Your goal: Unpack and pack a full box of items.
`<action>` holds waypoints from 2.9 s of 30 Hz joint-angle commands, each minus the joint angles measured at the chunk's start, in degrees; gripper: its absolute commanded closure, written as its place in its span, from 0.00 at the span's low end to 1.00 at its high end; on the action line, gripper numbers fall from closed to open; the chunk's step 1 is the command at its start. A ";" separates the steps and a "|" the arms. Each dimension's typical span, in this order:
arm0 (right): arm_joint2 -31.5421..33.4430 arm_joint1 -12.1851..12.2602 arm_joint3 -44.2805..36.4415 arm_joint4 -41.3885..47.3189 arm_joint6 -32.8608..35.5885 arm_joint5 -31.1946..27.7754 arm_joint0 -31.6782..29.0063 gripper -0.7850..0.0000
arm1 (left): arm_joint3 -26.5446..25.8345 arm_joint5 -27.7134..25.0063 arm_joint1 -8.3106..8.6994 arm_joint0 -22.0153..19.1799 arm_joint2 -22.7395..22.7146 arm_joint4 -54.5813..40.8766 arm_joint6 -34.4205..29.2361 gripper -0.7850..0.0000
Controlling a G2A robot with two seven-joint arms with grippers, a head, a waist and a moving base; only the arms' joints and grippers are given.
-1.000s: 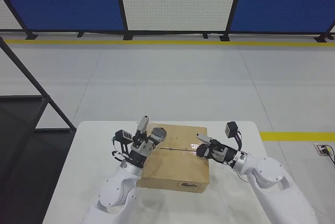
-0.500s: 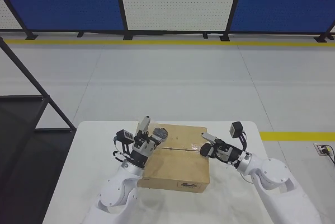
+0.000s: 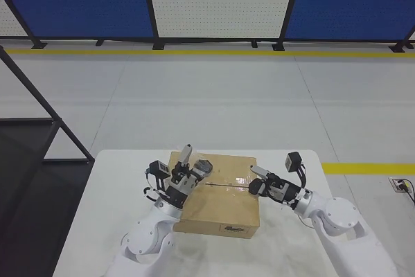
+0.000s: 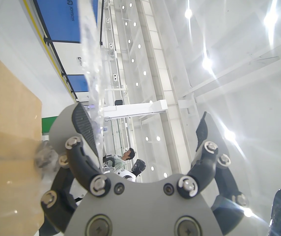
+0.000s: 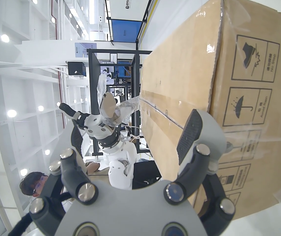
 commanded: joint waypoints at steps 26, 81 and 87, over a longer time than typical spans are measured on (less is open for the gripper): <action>0.56 0.11 -1.31 -0.29 -0.29 0.11 -1.43 0.00 | 1.61 -0.17 -1.14 -1.66 1.33 0.29 0.39 0.00; 1.10 0.01 -2.71 1.32 -0.67 -1.61 -2.29 0.00 | 9.31 -0.42 -4.54 -6.89 4.51 2.38 2.01 0.00; 0.78 -0.07 -1.86 1.27 -0.26 -1.52 -1.84 0.00 | 9.20 -0.46 -4.74 -6.97 4.34 2.55 1.75 0.00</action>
